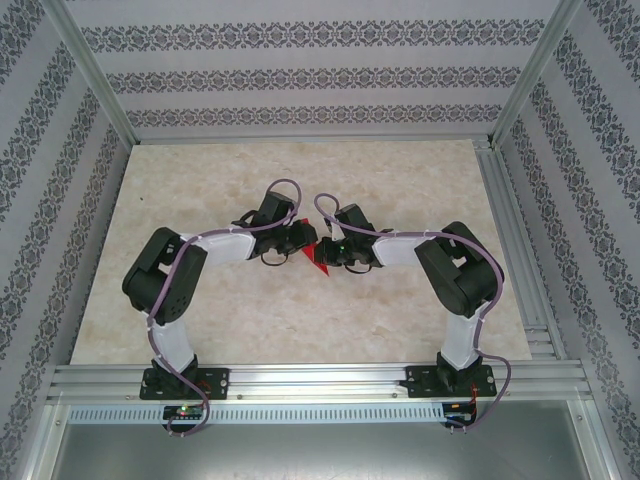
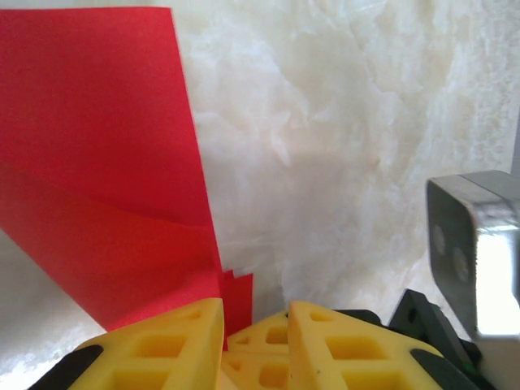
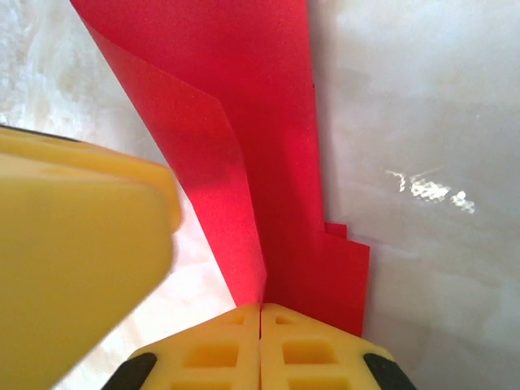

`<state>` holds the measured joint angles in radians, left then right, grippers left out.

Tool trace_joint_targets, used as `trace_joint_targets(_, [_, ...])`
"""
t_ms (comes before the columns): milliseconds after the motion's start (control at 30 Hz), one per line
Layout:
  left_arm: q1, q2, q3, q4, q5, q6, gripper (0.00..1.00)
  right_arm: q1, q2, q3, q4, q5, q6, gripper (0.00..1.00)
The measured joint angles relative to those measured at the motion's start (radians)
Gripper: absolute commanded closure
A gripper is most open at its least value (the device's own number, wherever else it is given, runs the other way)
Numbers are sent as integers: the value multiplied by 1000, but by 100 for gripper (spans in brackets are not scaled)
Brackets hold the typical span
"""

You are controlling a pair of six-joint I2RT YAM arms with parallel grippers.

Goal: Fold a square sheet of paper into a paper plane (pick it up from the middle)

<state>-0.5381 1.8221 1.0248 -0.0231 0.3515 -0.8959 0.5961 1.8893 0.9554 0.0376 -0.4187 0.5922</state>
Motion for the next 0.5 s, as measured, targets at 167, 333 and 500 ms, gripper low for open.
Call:
trace_joint_targets(167, [0, -48, -19, 0, -23, 0, 70, -1, 0, -1, 39, -27, 11, 100])
trace_joint_targets(333, [1, -87, -66, 0, -42, 0, 68, -3, 0, -18, 106, -76, 37, 100])
trace_joint_targets(500, [1, -105, -95, 0, -63, 1, 67, -13, 0, -31, 159, -114, 66, 100])
